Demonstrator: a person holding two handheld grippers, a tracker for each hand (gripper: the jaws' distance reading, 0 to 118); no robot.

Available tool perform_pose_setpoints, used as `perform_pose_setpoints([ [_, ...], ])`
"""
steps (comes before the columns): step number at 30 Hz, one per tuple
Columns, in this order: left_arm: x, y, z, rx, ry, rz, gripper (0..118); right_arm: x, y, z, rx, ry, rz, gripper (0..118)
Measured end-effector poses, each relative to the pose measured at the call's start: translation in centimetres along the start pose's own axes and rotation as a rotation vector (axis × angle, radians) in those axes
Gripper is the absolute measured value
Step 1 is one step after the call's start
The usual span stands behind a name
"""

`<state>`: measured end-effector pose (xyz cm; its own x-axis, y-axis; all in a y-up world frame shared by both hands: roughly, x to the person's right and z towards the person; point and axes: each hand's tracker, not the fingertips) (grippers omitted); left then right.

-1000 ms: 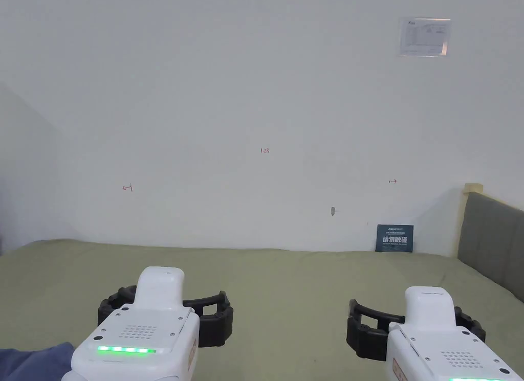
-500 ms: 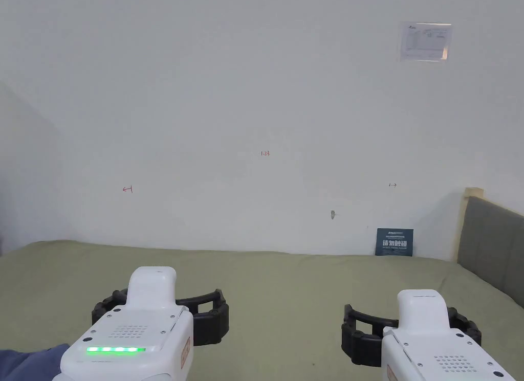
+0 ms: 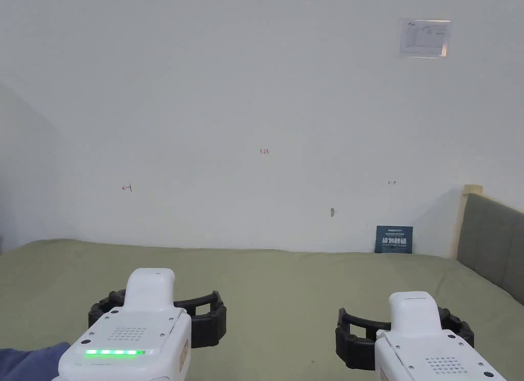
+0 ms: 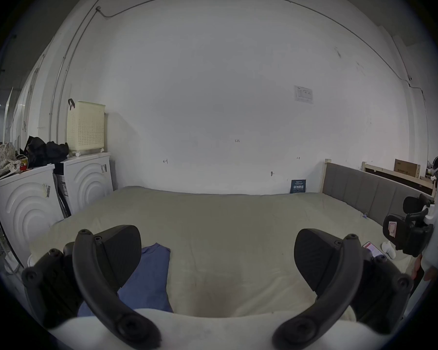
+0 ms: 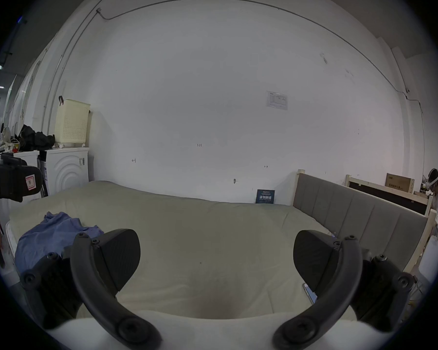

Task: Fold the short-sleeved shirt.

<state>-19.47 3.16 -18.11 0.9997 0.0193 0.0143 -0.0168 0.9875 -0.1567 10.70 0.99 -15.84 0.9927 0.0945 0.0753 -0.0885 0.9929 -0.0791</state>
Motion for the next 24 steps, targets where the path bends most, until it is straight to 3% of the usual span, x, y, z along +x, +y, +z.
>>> perform_pose_setpoints([
  [24, 0.03, -0.05, -0.42, -0.04, -0.009, -0.034, 118, -0.29, -0.4, -0.12, -0.023, 0.006, 0.005, 115],
])
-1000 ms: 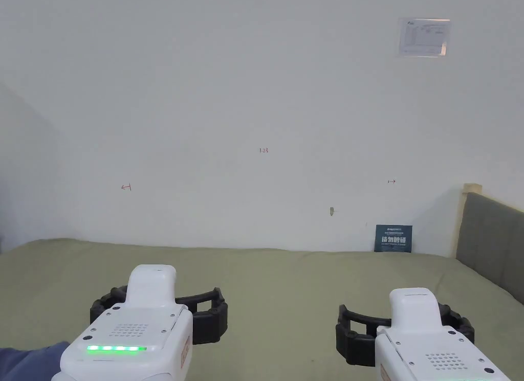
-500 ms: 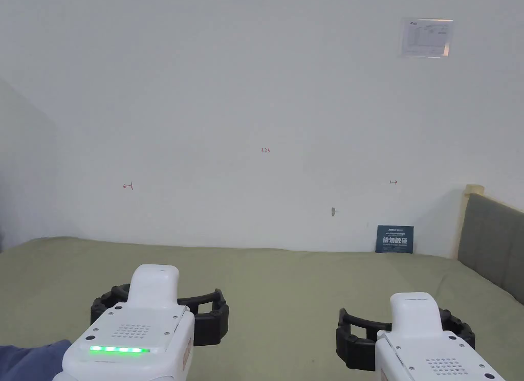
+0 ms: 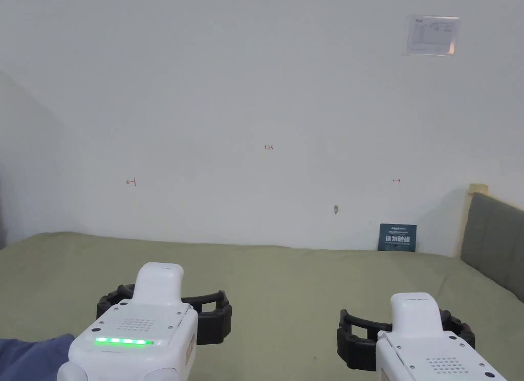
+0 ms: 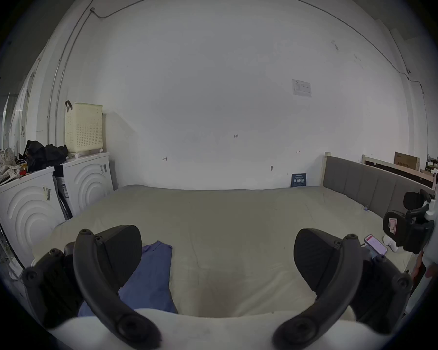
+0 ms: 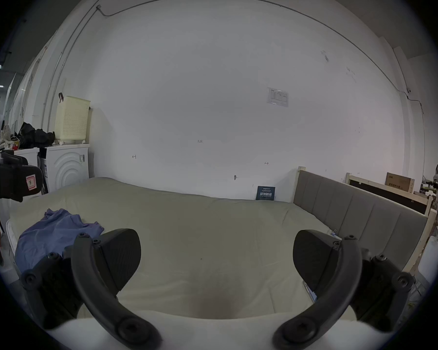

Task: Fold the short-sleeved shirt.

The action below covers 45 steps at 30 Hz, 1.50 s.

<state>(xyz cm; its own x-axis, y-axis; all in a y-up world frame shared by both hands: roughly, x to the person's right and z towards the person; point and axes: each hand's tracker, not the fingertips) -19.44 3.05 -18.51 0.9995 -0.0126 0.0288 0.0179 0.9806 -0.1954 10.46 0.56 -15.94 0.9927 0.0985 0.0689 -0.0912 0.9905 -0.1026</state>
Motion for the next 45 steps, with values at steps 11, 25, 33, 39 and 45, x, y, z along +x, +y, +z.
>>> perform_pose_setpoints([
  [11, 0.6, -1.4, -0.4, -0.039, -0.019, -0.028, 0, 0.6, -0.6, -0.1, -0.043, -0.009, -0.063, 0],
  [25, -2.5, -1.6, -0.9, -0.048, 0.019, -0.019, 0, -0.5, -1.0, -1.2, -0.071, 0.0, -0.034, 0],
  [33, -12.9, -2.2, 1.9, -0.07, 0.264, 0.029, 0, -9.3, -1.0, -3.9, -0.087, 0.226, -0.055, 0],
  [39, -21.9, -3.1, 6.1, -0.099, 0.477, 0.085, 0, -18.6, -0.1, -4.8, -0.062, 0.413, -0.058, 0],
  [45, -26.8, -4.0, 7.9, -0.139, 0.567, 0.094, 0, -23.8, 0.1, -5.3, -0.068, 0.505, -0.051, 0],
])
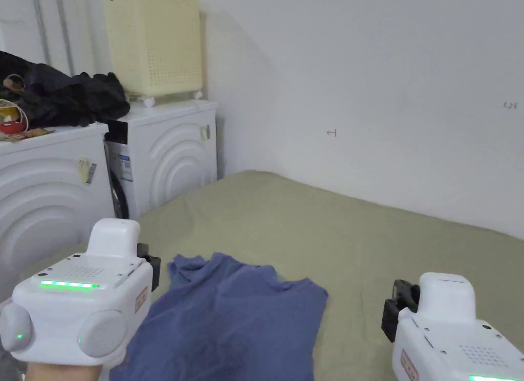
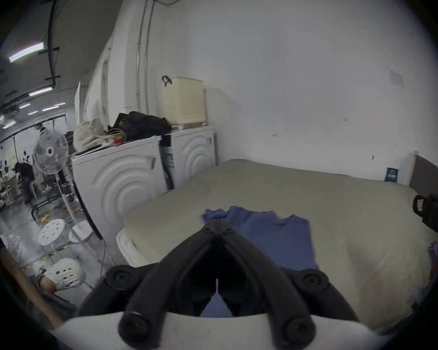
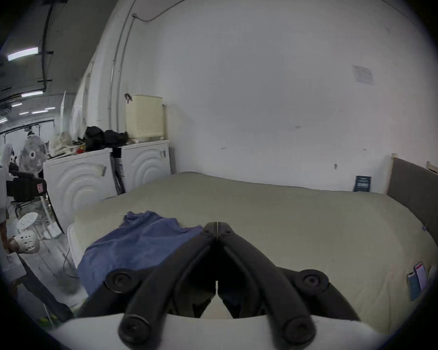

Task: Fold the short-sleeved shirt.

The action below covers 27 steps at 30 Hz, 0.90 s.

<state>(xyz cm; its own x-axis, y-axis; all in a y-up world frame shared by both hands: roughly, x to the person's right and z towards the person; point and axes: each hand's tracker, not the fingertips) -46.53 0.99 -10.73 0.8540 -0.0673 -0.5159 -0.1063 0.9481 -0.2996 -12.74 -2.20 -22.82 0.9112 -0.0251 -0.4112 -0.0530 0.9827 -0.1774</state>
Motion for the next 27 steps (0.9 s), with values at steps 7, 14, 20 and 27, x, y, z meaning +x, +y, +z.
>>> perform_pose_setpoints([
  [7, 0.0, -1.0, -4.1, -0.066, -0.018, -0.017, 0, -0.6, -1.0, -2.5, -0.034, 0.012, 0.017, 0],
  [14, 5.0, -4.7, -14.3, -0.276, -0.184, -0.034, 0, 1.3, -4.6, -3.7, -0.142, -0.039, 0.036, 0],
  [20, 9.6, -9.3, -25.0, -0.552, -0.263, -0.048, 1, 3.8, -9.0, -5.2, -0.272, -0.065, 0.042, 0],
  [27, 11.8, -12.3, -31.1, -0.69, -0.289, -0.037, 118, 5.9, -11.5, -5.7, -0.347, -0.091, 0.052, 0],
])
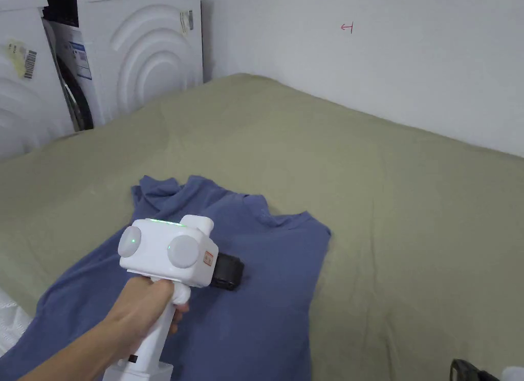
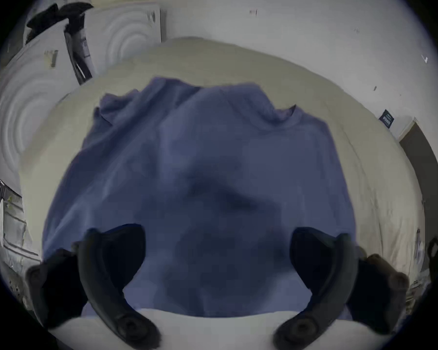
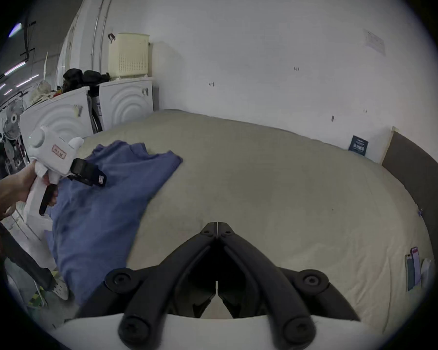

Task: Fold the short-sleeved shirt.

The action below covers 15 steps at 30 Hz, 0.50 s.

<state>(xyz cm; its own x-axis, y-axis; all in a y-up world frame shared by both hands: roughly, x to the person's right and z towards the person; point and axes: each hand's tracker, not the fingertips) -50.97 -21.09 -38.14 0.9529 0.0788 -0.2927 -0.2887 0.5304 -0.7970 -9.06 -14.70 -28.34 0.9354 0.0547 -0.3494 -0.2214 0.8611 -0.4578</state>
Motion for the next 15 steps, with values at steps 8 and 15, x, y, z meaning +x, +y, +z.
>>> perform_pose_setpoints([
  [8, 1.8, -0.7, -0.8, -0.041, 0.059, -0.057, 97, 1.3, -1.0, 2.0, -0.034, 0.003, -0.02, 0],
  [15, 4.0, -0.3, 5.2, 0.065, 0.139, -0.15, 1, 4.8, -0.7, 7.3, 0.015, -0.048, -0.043, 0],
])
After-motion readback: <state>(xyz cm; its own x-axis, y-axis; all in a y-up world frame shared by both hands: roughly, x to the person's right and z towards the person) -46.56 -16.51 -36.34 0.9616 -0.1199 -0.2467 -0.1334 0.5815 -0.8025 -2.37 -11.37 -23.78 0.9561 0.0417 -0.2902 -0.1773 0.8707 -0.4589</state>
